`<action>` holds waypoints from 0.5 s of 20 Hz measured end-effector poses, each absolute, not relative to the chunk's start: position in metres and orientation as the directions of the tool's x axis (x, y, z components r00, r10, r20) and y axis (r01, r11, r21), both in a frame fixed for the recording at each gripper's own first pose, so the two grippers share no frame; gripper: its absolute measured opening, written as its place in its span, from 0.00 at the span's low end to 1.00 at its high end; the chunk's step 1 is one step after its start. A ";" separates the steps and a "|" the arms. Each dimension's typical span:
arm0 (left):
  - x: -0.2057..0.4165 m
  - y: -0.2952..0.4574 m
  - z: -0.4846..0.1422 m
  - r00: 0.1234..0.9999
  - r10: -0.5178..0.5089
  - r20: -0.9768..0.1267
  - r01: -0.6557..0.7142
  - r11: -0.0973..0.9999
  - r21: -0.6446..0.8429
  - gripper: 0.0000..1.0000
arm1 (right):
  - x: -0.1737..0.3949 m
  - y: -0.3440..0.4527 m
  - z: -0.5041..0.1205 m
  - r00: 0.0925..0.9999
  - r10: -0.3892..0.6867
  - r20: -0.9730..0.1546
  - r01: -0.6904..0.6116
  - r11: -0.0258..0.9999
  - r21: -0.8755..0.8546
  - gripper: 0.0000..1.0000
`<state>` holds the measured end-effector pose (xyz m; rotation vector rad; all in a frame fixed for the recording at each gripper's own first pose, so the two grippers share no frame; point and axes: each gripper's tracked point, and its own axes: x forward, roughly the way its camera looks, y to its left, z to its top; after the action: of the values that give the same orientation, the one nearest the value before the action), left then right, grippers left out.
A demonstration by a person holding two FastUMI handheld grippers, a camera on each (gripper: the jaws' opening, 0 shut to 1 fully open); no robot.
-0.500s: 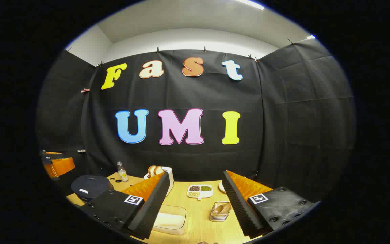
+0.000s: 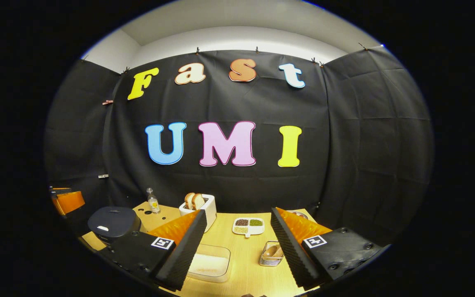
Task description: Close the left gripper, press the button to open the rice cooker; take a wooden spoon from the chopstick holder with the right hand, scoop a spoonful of rice and pour it into the rice cooker, then put the wooden spoon back into the chopstick holder.
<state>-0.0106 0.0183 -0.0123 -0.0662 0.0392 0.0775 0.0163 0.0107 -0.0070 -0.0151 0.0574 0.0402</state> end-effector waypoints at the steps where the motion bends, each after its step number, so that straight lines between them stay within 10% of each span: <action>1: -0.010 0.018 -0.014 0.996 0.078 -0.048 -0.081 0.995 -0.063 0.95 | 0.019 0.010 -0.007 0.997 0.043 -0.062 -0.043 0.999 -0.011 0.98; 10: -0.012 0.018 -0.008 0.991 0.116 -0.064 -0.119 0.992 -0.043 0.95 | 0.031 0.030 -0.027 0.984 0.120 -0.134 -0.134 0.986 -0.099 0.98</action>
<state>-0.0119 0.0178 -0.0075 -0.0468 0.0616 0.1175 0.0308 0.0300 -0.0266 -0.1077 0.1285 0.1280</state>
